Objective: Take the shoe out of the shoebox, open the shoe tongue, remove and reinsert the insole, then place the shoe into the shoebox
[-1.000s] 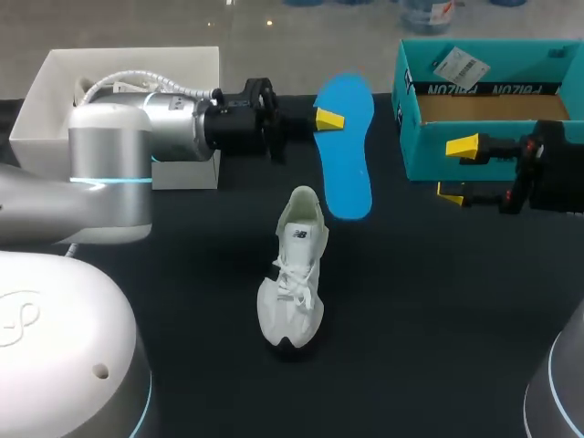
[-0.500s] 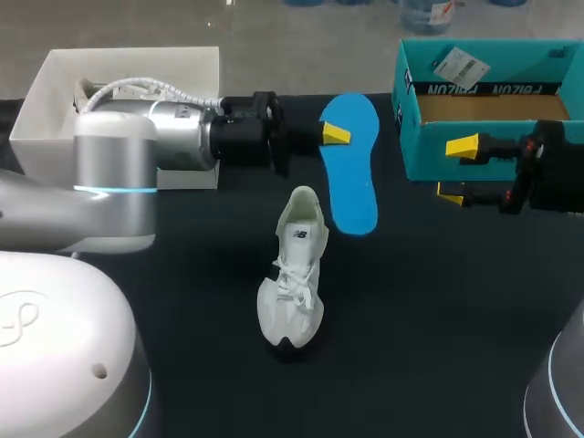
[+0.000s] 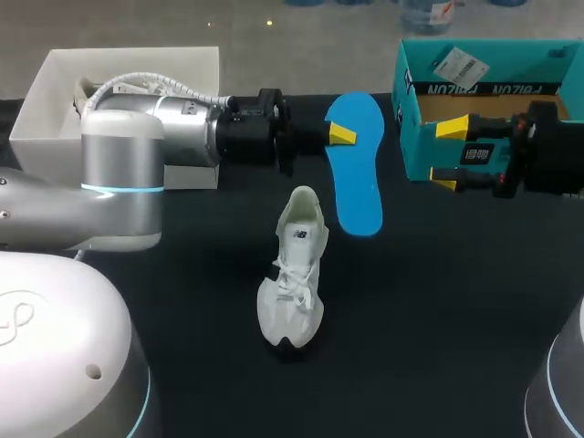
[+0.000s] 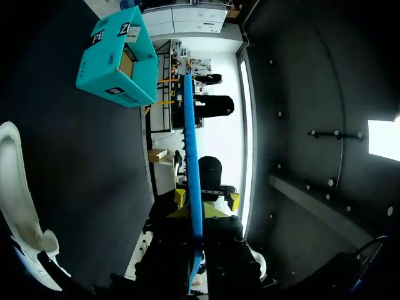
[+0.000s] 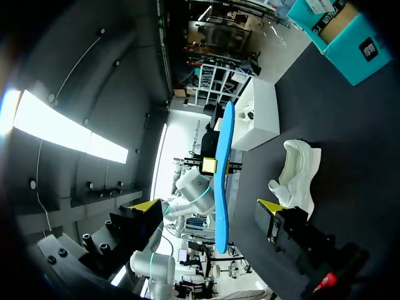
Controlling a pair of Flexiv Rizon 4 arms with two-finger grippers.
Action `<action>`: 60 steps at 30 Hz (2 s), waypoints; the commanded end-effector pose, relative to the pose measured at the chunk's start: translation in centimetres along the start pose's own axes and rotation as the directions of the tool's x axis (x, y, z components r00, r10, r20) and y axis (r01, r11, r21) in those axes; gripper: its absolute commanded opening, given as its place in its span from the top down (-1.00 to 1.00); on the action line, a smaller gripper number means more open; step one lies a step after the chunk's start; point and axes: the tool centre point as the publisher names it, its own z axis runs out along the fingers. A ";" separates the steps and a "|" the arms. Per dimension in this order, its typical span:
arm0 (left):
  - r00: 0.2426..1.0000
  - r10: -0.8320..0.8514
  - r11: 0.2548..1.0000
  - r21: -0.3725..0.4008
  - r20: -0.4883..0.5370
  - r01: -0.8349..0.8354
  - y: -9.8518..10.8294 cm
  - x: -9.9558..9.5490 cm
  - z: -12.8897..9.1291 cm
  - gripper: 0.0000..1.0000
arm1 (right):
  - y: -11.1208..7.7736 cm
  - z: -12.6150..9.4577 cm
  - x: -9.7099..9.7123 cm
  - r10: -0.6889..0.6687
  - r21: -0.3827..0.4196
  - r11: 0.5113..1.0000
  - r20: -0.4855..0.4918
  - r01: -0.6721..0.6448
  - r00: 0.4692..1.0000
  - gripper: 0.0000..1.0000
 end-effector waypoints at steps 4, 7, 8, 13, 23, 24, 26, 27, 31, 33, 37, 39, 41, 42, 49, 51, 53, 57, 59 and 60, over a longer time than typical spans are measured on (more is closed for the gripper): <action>1.000 -0.020 1.000 -0.008 -0.001 0.020 0.2 0.4 0.2 1.00 | 0.4 0.0 0.5 0.004 0.013 1.000 0.022 -0.004 1.000 -1.00; 1.000 -0.022 1.000 -0.012 0.000 0.022 0.3 0.3 0.3 1.00 | 0.5 -0.3 1.1 0.075 0.030 0.996 0.158 -0.081 0.985 -1.00; 1.000 -0.024 1.000 -0.015 0.001 0.024 0.3 0.2 0.4 1.00 | 0.8 -0.1 1.8 0.155 0.023 0.985 0.309 -0.170 0.939 -1.00; 1.000 -0.018 1.000 -0.016 0.020 0.018 0.2 -0.2 0.6 1.00 | 1.6 0.6 5.1 0.355 -0.147 0.925 0.665 -0.351 0.657 -1.00; 0.999 -0.025 1.000 -0.013 0.039 0.026 -0.1 -0.5 0.5 1.00 | 1.1 3.1 8.8 0.231 -0.156 0.951 0.933 -0.267 0.277 -1.00; 0.999 -0.025 1.000 -0.014 0.041 0.026 -0.2 -0.5 0.5 1.00 | 1.1 3.2 8.9 0.216 -0.152 0.953 0.947 -0.261 0.237 -1.00; 0.999 -0.023 1.000 -0.014 0.042 0.023 -0.2 -0.5 0.5 1.00 | 1.1 3.6 9.1 0.173 -0.130 0.960 0.971 -0.247 0.163 -1.00; 0.999 -0.022 1.000 -0.014 0.043 0.023 -0.3 -0.5 0.5 1.00 | 1.0 3.8 9.1 0.157 -0.127 0.963 0.981 -0.237 0.114 -1.00; 0.999 -0.023 1.000 -0.016 0.045 0.024 -0.3 -0.5 0.6 1.00 | 1.0 3.9 9.1 0.164 -0.160 0.966 0.987 -0.204 0.000 -1.00; 0.999 -0.026 0.999 -0.018 0.047 0.027 -0.3 -0.5 0.6 1.00 | 1.0 3.9 9.1 0.164 -0.160 0.966 0.987 -0.204 0.000 -1.00; 0.998 -0.027 0.999 -0.022 0.049 0.028 -0.2 -0.3 0.6 1.00 | 1.0 3.9 9.1 0.164 -0.160 0.966 0.987 -0.204 0.000 -1.00; 0.998 -0.024 0.999 -0.023 0.054 0.025 -0.1 -0.4 0.6 1.00 | 1.0 3.9 9.1 0.164 -0.160 0.966 0.987 -0.204 0.000 -1.00; 0.998 -0.022 0.999 -0.021 0.057 0.024 -0.1 -0.4 0.6 1.00 | 1.7 5.2 10.1 0.046 -0.063 0.994 0.979 -0.084 -0.196 -1.00; 0.998 -0.023 1.000 -0.020 0.058 0.024 -0.1 -0.4 0.5 1.00 | 1.9 5.5 10.3 0.005 -0.021 0.998 0.964 -0.057 -0.266 -1.00; 0.997 -0.024 0.999 -0.019 0.080 0.025 -0.2 -0.4 0.4 1.00 | 4.0 7.2 10.0 -0.269 0.267 0.961 0.835 -0.074 -0.480 -1.00; 0.996 -0.023 0.999 -0.020 0.084 0.025 -0.2 -0.3 0.4 1.00 | 4.4 7.4 9.8 -0.291 0.281 0.954 0.790 -0.102 -0.540 -1.00; 0.996 -0.021 1.000 -0.020 0.086 0.023 -0.2 -0.2 0.4 1.00 | 4.5 7.5 9.4 -0.299 0.294 0.950 0.769 -0.103 -0.565 -1.00; 0.996 -0.019 1.000 -0.018 0.089 0.021 -0.1 -0.1 0.4 1.00 | 4.4 7.3 8.4 -0.334 0.352 0.932 0.734 -0.090 -0.591 -1.00; 0.996 -0.019 1.000 -0.018 0.092 0.021 0.0 -0.2 0.4 1.00 | 4.4 7.3 7.9 -0.355 0.365 0.924 0.719 -0.109 -0.598 -1.00; 0.995 -0.019 1.000 -0.018 0.095 0.021 0.0 -0.2 0.4 1.00 | 4.4 7.3 7.7 -0.356 0.365 0.924 0.715 -0.114 -0.601 -1.00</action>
